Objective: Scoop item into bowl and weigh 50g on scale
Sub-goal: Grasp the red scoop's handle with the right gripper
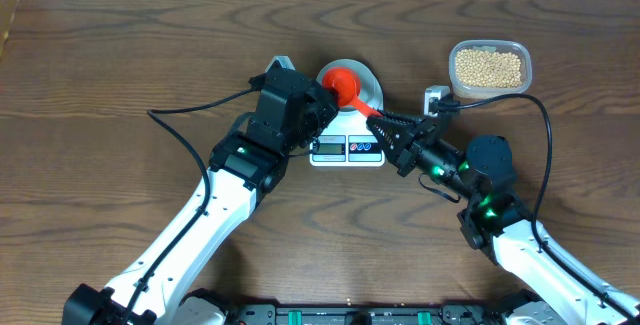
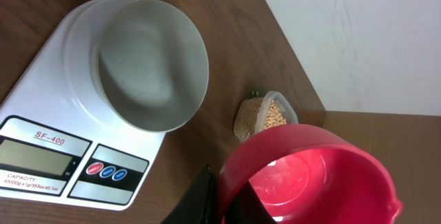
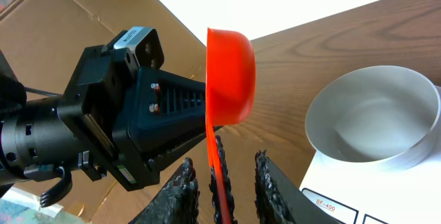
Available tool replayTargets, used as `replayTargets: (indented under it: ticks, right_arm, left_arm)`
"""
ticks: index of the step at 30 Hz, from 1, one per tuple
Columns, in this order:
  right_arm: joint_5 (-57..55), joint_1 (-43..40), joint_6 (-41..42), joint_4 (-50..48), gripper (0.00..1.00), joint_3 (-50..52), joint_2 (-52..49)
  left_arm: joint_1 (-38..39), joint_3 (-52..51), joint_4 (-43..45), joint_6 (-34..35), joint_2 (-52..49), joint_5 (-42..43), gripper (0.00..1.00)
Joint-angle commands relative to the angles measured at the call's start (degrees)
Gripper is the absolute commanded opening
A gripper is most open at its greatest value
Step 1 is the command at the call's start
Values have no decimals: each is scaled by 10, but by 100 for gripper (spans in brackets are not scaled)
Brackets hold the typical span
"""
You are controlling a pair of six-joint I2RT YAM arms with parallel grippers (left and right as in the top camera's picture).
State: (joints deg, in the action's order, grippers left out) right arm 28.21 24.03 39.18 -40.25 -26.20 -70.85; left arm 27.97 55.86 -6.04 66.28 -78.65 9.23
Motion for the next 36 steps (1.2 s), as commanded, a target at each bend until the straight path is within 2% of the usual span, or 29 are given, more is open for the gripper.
replayTargets:
  ticks: [1,10,24,30,36]
  right_arm:
    - [-3,5,-5,-8,27,-11,-2]
    - [15,5,-4,-26,23,-11,-2]
    - [17,5,-5,-26,11,-11,-2]
    - [22,5,-5,-26,10,-11,-2]
    - [24,5,-4,-26,3,-11,-2]
  left_arm:
    - [2,-3,2,7,3,9,7]
    - [2,-3,-3,7,3,21,7]
    - [2,-3,-3,7,3,21,7]
    - [2,-3,-3,7,3,21,7]
    - [2,-3,-3,7,3,22,7]
